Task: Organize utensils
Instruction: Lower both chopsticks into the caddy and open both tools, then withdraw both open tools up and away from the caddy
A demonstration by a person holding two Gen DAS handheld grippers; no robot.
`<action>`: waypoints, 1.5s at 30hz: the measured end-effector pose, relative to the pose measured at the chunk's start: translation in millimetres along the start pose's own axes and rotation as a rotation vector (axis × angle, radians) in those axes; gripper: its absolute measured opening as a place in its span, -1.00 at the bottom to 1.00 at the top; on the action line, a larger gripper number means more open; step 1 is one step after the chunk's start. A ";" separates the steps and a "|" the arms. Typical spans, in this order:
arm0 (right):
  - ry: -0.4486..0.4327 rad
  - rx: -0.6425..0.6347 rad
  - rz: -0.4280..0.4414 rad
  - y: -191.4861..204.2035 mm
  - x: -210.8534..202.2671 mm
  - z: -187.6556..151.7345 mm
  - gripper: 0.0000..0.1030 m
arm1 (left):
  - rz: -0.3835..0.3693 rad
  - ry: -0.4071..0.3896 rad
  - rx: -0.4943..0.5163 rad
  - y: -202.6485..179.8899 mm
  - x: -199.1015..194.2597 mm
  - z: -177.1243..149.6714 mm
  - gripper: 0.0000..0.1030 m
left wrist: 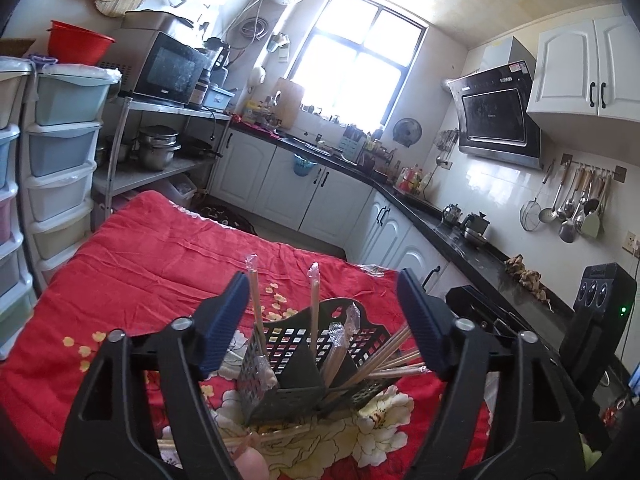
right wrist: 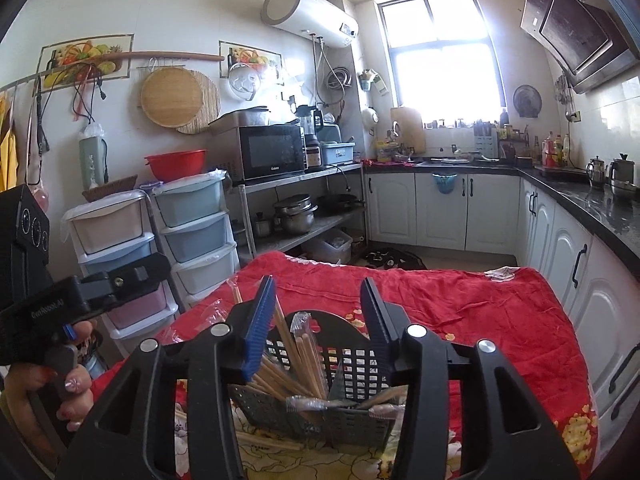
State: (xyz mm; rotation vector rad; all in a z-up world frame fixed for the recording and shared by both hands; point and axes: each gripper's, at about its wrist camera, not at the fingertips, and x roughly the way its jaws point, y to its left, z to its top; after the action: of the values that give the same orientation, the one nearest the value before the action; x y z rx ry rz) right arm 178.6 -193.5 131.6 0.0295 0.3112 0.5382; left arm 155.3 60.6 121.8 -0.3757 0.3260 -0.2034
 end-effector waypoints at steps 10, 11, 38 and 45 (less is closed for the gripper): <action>-0.007 0.013 0.002 -2.0 -21.1 -1.2 0.18 | -0.002 -0.022 0.003 -3.1 -21.1 3.0 0.79; -0.008 0.016 0.003 -2.2 -23.8 -1.7 0.21 | -0.005 -0.021 0.000 -3.2 -23.3 3.1 0.79; 0.062 0.024 0.006 11.9 -76.9 -54.7 0.80 | 0.096 0.120 0.086 -3.2 -53.8 -58.3 0.79; 0.118 0.050 -0.009 8.5 -75.3 -77.7 0.81 | 0.138 0.180 0.085 2.4 -49.1 -81.3 0.79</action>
State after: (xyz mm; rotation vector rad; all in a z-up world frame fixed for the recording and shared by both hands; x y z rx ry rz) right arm 89.9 -228.6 79.9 0.0452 0.4404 0.5245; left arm 81.8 48.7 62.8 -0.2500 0.5173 -0.1153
